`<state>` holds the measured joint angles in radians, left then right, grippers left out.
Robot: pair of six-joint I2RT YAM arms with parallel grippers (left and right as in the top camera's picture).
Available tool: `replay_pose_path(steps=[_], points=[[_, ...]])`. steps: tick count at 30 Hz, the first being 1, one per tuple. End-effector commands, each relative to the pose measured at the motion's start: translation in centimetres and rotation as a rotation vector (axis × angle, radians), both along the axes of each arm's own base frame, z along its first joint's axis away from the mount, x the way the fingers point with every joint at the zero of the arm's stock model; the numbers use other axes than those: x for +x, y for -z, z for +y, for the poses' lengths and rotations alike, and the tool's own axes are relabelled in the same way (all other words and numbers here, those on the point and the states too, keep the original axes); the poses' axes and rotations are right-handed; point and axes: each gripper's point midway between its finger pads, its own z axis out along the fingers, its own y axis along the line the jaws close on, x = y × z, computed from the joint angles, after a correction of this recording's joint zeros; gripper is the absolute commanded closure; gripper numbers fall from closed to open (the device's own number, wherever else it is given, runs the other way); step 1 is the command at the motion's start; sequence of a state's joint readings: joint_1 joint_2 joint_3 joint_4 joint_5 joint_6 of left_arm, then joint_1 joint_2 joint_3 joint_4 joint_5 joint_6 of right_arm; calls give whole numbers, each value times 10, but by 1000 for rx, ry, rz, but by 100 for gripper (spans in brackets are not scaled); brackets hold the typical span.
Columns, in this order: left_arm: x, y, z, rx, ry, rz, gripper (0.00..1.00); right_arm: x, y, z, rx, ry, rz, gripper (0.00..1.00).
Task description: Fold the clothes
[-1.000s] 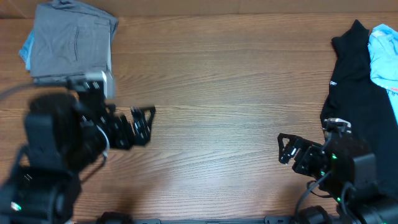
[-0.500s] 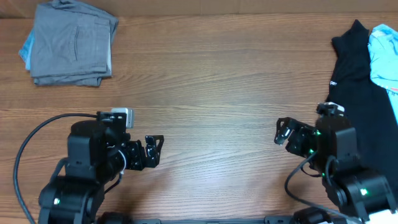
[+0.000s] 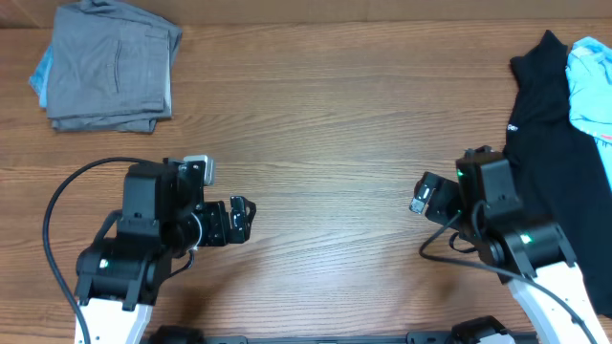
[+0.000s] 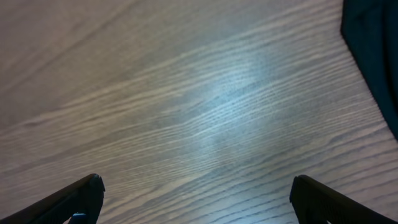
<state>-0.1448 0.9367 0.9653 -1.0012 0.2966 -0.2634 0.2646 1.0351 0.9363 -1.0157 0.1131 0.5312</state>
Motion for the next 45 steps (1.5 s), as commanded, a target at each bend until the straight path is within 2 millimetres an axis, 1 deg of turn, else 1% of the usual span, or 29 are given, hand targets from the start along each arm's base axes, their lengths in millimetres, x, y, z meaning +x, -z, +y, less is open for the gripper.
replay_pose_path(steps=[1, 4, 7, 9, 13, 17, 20, 22, 23, 25, 26, 28, 29, 31, 32, 34, 35, 36, 38, 42, 45], points=[[1, 10, -3, 1, 13, 41, 0, 3, 11, 0, -24, 5, 38, 0], [4, 19, -4, 6, 13, 77, 0, 3, 17, 0, -32, 4, 64, 0], [6, 27, -4, 11, 13, 112, 0, 3, 15, 0, -29, 4, 55, 0], [7, 32, -4, 15, 13, 136, 0, 3, 10, 0, -23, 4, 35, 0], [9, 44, -5, 22, 13, 184, 0, 0, -11, -9, 1, 35, -54, 0], [11, 55, -5, 29, 13, 235, 0, -10, -44, -35, 29, 133, -193, 0], [12, 63, -5, 34, 13, 268, 0, -19, -61, -48, 36, 182, -276, 0], [12, 68, -5, 37, 12, 289, 0, -21, -75, -57, 30, 215, -362, 0], [12, 71, -5, 39, 12, 299, 0, -21, -79, -60, 20, 216, -411, 0], [13, 75, -5, 42, 12, 318, 0, -23, -82, -64, 0, 204, -481, 0], [13, 77, -5, 43, 12, 327, 0, -24, -81, -65, -9, 197, -514, 0], [13, 81, -5, 45, 12, 344, 0, -26, -71, -66, -10, 194, -547, 0], [13, 84, -5, 47, 12, 357, 0, -25, -61, -65, -10, 180, -572, 0], [13, 88, -5, 49, 12, 371, 0, -20, -49, -64, -4, 181, -612, 0], [13, 91, -5, 52, 12, 385, 0, -12, -39, -63, 7, 178, -676, 0], [12, 94, -5, 54, 12, 399, 0, -3, -32, -55, 13, 116, -757, 0], [12, 96, -5, 54, 12, 404, 0, 0, -30, -49, 12, 62, -799, 0], [12, 98, -5, 56, 12, 414, 0, 4, -25, -37, 0, -35, -862, 0], [12, 100, -5, 57, 12, 423, 0, 5, -18, -32, -9, -79, -900, 0], [13, 101, -5, 57, 12, 423, 0, 4, -10, -39, -22, -51, -945, 0], [13, 101, -5, 57, 12, 423, 0, 1, -10, -49, -42, -13, -978, 0]])
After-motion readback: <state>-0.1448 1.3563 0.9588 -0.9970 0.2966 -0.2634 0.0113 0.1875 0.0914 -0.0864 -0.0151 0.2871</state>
